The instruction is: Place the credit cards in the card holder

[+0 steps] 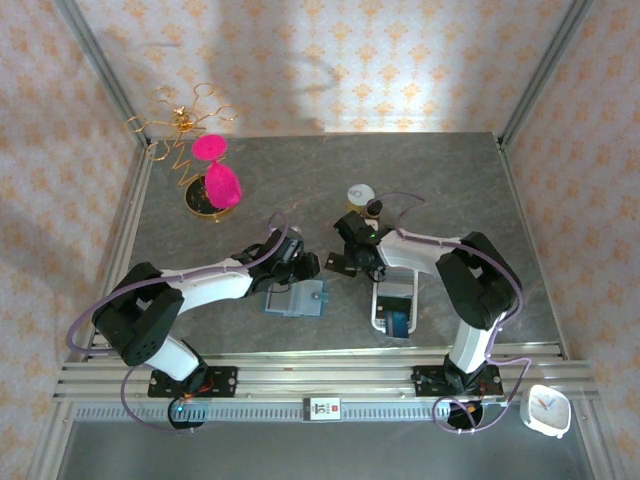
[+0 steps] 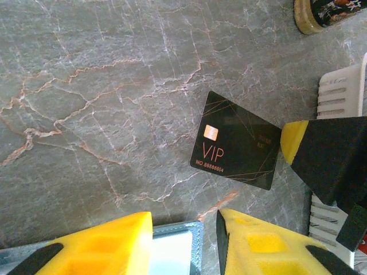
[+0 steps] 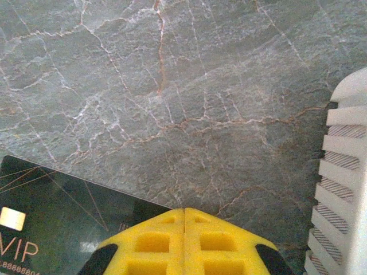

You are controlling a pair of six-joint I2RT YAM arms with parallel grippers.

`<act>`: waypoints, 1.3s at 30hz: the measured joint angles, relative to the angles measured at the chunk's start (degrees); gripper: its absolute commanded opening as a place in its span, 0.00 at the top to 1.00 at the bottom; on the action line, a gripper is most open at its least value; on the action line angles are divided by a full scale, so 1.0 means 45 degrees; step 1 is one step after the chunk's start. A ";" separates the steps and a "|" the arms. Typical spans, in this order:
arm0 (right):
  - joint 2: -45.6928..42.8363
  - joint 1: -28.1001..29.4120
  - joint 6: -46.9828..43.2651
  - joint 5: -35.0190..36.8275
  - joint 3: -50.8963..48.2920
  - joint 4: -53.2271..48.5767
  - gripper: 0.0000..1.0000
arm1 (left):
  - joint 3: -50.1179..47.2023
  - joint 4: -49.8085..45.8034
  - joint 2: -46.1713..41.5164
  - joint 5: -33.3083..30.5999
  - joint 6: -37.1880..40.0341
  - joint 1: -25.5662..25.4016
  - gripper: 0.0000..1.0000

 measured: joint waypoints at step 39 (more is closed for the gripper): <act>0.0350 0.0340 0.0141 0.0457 0.0073 0.0272 1.00 | 0.0855 0.0811 0.1821 -0.0214 -0.0374 0.0000 0.64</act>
